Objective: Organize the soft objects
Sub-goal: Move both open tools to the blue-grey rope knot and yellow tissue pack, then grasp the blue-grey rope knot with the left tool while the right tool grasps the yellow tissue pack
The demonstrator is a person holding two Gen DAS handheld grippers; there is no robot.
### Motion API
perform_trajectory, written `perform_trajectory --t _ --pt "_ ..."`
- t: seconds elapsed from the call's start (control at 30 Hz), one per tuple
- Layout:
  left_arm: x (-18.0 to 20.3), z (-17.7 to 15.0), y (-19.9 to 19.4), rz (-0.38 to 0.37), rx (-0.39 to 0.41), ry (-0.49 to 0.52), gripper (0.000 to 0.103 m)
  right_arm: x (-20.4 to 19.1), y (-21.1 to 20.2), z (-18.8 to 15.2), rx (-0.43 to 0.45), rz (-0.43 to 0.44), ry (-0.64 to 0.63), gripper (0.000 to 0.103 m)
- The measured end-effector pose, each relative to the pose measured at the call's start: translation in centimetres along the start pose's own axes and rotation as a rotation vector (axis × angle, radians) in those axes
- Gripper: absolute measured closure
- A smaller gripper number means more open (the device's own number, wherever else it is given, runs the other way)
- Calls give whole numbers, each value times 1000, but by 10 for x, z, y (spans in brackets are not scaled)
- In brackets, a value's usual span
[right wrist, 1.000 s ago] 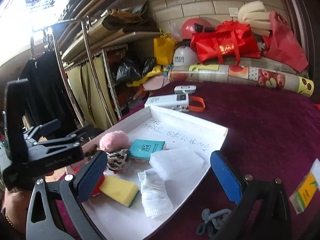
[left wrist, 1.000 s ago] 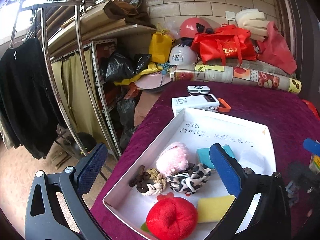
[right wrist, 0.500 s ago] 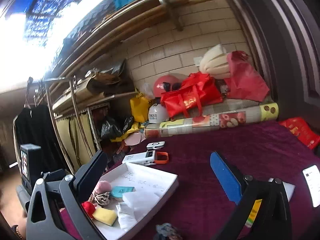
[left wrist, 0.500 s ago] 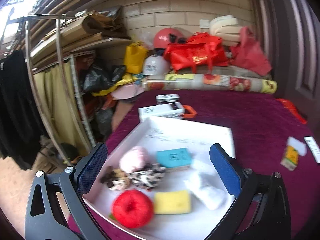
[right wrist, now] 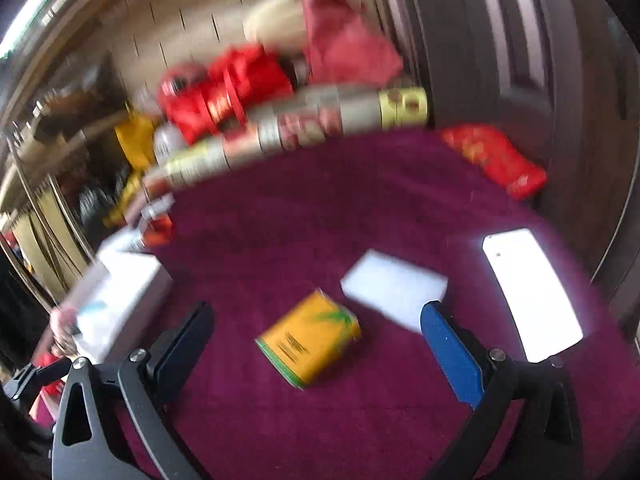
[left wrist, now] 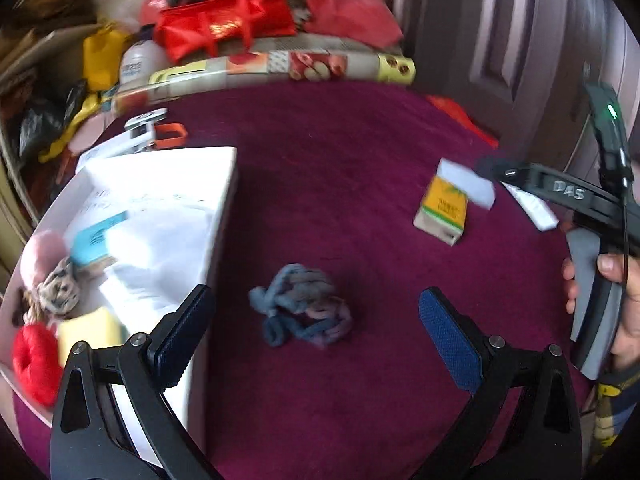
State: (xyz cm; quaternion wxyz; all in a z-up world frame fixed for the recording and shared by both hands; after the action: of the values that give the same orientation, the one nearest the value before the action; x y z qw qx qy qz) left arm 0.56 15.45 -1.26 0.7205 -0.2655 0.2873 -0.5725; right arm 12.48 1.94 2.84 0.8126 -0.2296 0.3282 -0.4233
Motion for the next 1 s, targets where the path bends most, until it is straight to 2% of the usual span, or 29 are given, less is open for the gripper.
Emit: perform_trajectory --t 0.1,0.17,0.33,0.47,0.5,0.53,0.6,0.7,1.0 --pt "5 4 20 63 -39 33 0 -5 23 -21 -76 -16 -26 0" --pt "1 2 31 85 -64 32 0 -5 35 -29 -94 -49 -42 0" --pt "0 -10 54 59 -112 30 0 -8 61 -27 -109 -99 -39 0" --pt "12 -21 62 33 -136 58 1 -7 74 -32 -148 -82 -43 0" --pt "14 -21 61 43 -129 71 10 -8 73 -32 -144 -79 -52 0" --pt "15 -21 60 50 -114 79 38 -8 70 -33 -141 -64 -55 1" --pt "14 -20 56 31 -89 54 71 -8 65 -30 -131 -50 -77 23" --pt "14 -14 43 8 -35 40 74 -11 53 -30 -112 -16 -99 28" --pt "4 10 -15 -2 111 -31 74 -55 -26 -20 73 76 -200 29"
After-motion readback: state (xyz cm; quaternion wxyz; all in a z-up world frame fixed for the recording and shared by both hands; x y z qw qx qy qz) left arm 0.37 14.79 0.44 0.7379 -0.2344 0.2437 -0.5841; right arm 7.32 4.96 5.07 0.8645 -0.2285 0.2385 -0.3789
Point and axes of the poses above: each gripper's, at about its wrist camera, not at the fingertips, and y roughly the way its jaws point, x to its right, z to its top, the point moved 10 cm from there along y, roughly the way its jaws point, and after that the axes turned 11 degrees about y, right-handed, at the moved point
